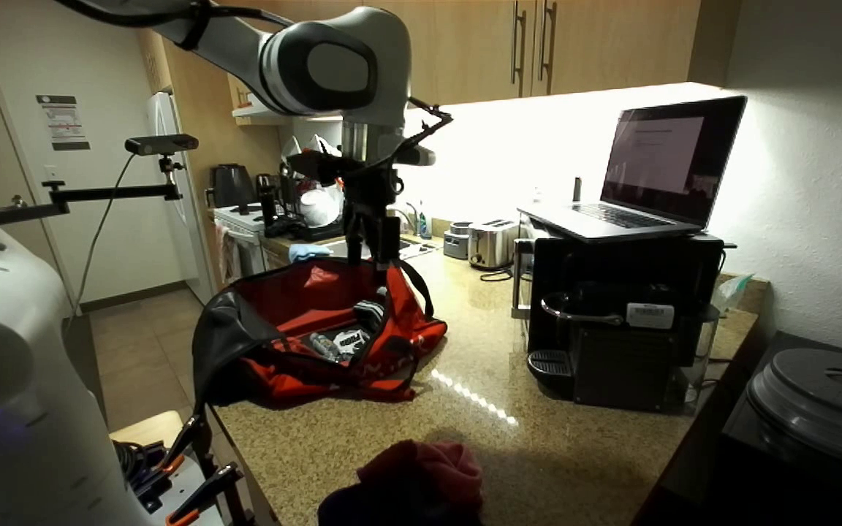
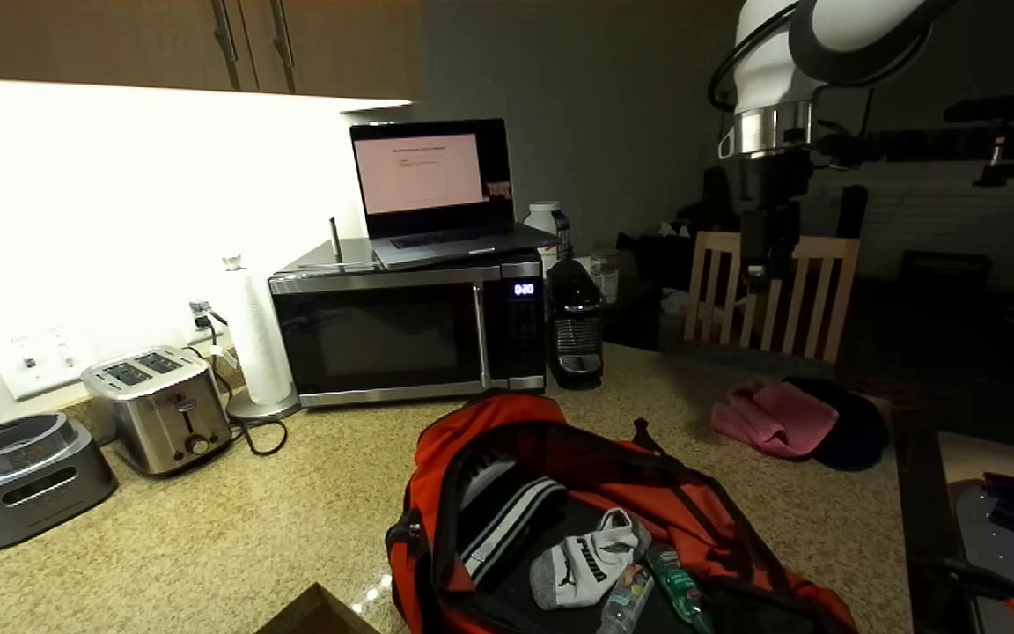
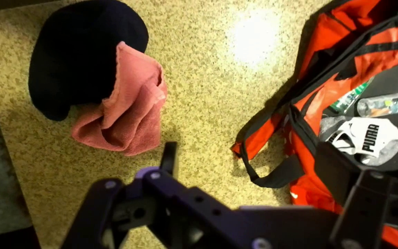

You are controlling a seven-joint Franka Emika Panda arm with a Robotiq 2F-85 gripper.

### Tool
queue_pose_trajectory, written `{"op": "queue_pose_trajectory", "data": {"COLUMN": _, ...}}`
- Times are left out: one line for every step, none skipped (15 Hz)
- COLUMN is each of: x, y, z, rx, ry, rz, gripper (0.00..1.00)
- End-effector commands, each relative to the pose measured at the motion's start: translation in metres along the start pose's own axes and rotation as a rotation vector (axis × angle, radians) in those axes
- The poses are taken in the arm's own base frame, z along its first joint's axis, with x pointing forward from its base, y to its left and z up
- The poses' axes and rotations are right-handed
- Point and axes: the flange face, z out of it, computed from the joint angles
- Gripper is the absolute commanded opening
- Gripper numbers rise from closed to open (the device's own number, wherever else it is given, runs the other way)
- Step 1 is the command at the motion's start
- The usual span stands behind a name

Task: Remove the towel from the bag

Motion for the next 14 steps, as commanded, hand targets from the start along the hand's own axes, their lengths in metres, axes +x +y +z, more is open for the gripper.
{"op": "queue_pose_trajectory", "data": {"x": -0.007, "y": -0.019, "z": 0.000, "rx": -0.001, "ry": -0.018, "rz": -0.162, "gripper": 1.00}}
{"op": "queue_pose_trajectory", "data": {"x": -0.005, "y": -0.027, "z": 0.001, "rx": -0.005, "ry": -0.023, "rz": -0.190, "gripper": 1.00}}
{"op": "queue_pose_trajectory", "data": {"x": -0.003, "y": -0.033, "z": 0.003, "rx": -0.010, "ry": -0.026, "rz": -0.210, "gripper": 1.00}}
{"op": "queue_pose_trajectory", "data": {"x": 0.000, "y": -0.040, "z": 0.005, "rx": -0.014, "ry": -0.029, "rz": -0.216, "gripper": 1.00}}
{"op": "queue_pose_trajectory", "data": {"x": 0.003, "y": -0.045, "z": 0.006, "rx": -0.019, "ry": -0.030, "rz": -0.218, "gripper": 1.00}}
{"op": "queue_pose_trajectory", "data": {"x": 0.008, "y": -0.050, "z": 0.008, "rx": -0.028, "ry": -0.025, "rz": -0.208, "gripper": 1.00}}
{"op": "queue_pose_trajectory", "data": {"x": 0.012, "y": -0.055, "z": 0.009, "rx": -0.028, "ry": -0.027, "rz": -0.207, "gripper": 1.00}}
{"op": "queue_pose_trajectory", "data": {"x": 0.016, "y": -0.057, "z": 0.010, "rx": -0.034, "ry": -0.023, "rz": -0.206, "gripper": 1.00}}
{"op": "queue_pose_trajectory", "data": {"x": 0.022, "y": -0.060, "z": 0.011, "rx": -0.037, "ry": -0.016, "rz": -0.201, "gripper": 1.00}}
{"op": "queue_pose_trajectory", "data": {"x": 0.027, "y": -0.061, "z": 0.011, "rx": -0.038, "ry": -0.008, "rz": -0.194, "gripper": 1.00}}
{"op": "queue_pose_trajectory", "data": {"x": 0.032, "y": -0.062, "z": 0.010, "rx": -0.033, "ry": 0.001, "rz": -0.188, "gripper": 1.00}}
{"op": "queue_pose_trajectory", "data": {"x": 0.038, "y": -0.063, "z": 0.009, "rx": -0.033, "ry": 0.013, "rz": -0.174, "gripper": 1.00}}
{"op": "queue_pose_trajectory", "data": {"x": 0.042, "y": -0.063, "z": 0.008, "rx": -0.027, "ry": 0.022, "rz": -0.167, "gripper": 1.00}}
{"op": "queue_pose_trajectory", "data": {"x": 0.045, "y": -0.063, "z": 0.007, "rx": -0.027, "ry": 0.032, "rz": -0.156, "gripper": 1.00}}
